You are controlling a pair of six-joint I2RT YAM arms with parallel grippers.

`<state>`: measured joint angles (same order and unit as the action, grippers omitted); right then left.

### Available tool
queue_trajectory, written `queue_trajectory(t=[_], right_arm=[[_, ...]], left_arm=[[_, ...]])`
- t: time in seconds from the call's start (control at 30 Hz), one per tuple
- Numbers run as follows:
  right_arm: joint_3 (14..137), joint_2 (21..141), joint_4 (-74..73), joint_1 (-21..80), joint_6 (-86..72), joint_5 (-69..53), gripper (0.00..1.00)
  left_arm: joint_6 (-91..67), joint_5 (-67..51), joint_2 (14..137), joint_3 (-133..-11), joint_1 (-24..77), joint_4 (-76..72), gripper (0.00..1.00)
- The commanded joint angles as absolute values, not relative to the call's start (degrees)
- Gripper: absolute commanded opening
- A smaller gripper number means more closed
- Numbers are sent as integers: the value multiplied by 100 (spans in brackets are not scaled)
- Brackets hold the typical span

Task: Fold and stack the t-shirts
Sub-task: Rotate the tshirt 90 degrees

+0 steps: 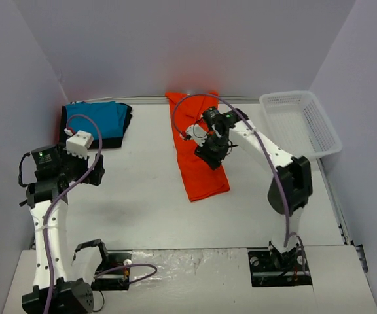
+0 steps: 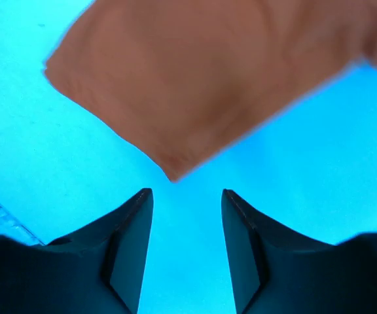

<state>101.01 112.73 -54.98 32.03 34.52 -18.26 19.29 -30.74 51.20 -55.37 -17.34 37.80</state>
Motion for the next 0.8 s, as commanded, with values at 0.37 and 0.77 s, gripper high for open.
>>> queue_trajectory(t=[0.37, 0.77], right_arm=[[7314, 6988, -3622, 907, 2610, -3741, 100], [6171, 5889, -3252, 343, 2741, -3577, 99]], left_arm=[[1759, -2637, 4833, -6636, -152, 4570, 94], [2215, -933, 6449, -6978, 2300, 4623, 94]])
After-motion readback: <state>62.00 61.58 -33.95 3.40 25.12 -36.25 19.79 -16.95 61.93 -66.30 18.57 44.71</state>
